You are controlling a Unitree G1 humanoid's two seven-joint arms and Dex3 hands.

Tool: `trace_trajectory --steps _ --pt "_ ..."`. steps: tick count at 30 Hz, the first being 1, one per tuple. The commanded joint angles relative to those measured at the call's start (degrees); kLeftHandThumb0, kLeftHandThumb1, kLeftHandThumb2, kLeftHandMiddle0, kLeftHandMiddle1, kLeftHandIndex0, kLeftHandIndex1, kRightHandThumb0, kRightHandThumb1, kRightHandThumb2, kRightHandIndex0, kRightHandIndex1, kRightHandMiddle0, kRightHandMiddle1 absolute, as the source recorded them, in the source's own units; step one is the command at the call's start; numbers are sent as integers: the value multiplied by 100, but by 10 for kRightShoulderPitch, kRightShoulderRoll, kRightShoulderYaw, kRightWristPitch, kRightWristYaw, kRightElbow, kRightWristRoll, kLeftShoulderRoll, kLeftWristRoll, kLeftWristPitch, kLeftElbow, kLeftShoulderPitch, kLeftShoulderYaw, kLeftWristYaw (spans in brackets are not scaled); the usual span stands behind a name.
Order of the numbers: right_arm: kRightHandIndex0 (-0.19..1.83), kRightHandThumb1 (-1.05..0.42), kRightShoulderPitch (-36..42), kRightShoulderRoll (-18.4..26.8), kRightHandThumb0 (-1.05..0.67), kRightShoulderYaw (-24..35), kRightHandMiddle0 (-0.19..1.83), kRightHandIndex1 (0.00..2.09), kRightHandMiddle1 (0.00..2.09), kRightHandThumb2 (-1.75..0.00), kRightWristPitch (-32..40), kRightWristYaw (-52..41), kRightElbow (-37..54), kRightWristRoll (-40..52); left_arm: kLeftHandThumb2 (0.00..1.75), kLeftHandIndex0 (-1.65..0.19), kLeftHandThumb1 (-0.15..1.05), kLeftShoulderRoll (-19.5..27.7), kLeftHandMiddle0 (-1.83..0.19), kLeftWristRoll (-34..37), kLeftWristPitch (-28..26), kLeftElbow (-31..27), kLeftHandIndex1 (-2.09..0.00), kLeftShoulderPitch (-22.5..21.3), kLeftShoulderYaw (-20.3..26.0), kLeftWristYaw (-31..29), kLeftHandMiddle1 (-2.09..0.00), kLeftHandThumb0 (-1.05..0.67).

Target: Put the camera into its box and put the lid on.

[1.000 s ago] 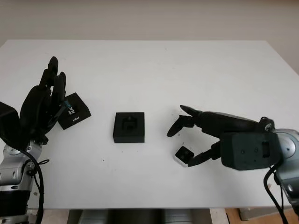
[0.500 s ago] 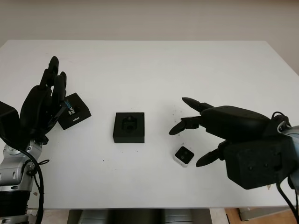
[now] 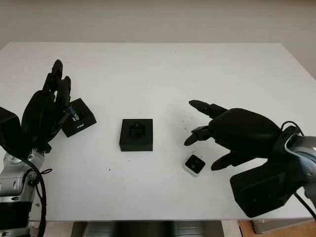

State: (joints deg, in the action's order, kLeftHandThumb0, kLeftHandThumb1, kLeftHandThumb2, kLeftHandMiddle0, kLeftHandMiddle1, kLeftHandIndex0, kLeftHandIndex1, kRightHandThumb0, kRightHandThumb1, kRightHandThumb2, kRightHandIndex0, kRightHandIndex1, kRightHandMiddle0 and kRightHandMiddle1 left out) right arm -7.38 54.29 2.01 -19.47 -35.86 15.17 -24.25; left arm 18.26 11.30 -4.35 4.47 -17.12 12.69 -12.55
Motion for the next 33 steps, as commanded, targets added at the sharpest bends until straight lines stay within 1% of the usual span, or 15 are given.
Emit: trace_trajectory --steps 1,10,16,27,33 --pt "-9 -82 6 -5 -47 -7 56 7 38 -6 1 4 -1 -9 65 19 105 1 19 -1 -2 -9 0 -1 0 0 0 -78" --pt "-7 -84 20 -14 -49 -18 55 7 34 -6 -1 17 -14 -20 64 19 105 -2 19 2 0 -8 0 -1 1 1 0 -79" --pt "-8 -85 28 -21 -47 -23 54 6 32 -6 5 17 -18 -21 64 19 105 -2 19 3 -1 -7 0 -1 1 -1 0 -79" --pt "-6 -84 28 -45 -41 -32 61 6 32 -5 3 38 -47 -16 64 19 105 -2 19 1 5 -3 0 -1 2 -1 0 -79" --pt "-2 -83 23 -53 -42 -38 67 8 35 -5 -31 65 -80 -10 64 19 105 1 19 -1 6 -5 0 0 1 -2 0 -79"
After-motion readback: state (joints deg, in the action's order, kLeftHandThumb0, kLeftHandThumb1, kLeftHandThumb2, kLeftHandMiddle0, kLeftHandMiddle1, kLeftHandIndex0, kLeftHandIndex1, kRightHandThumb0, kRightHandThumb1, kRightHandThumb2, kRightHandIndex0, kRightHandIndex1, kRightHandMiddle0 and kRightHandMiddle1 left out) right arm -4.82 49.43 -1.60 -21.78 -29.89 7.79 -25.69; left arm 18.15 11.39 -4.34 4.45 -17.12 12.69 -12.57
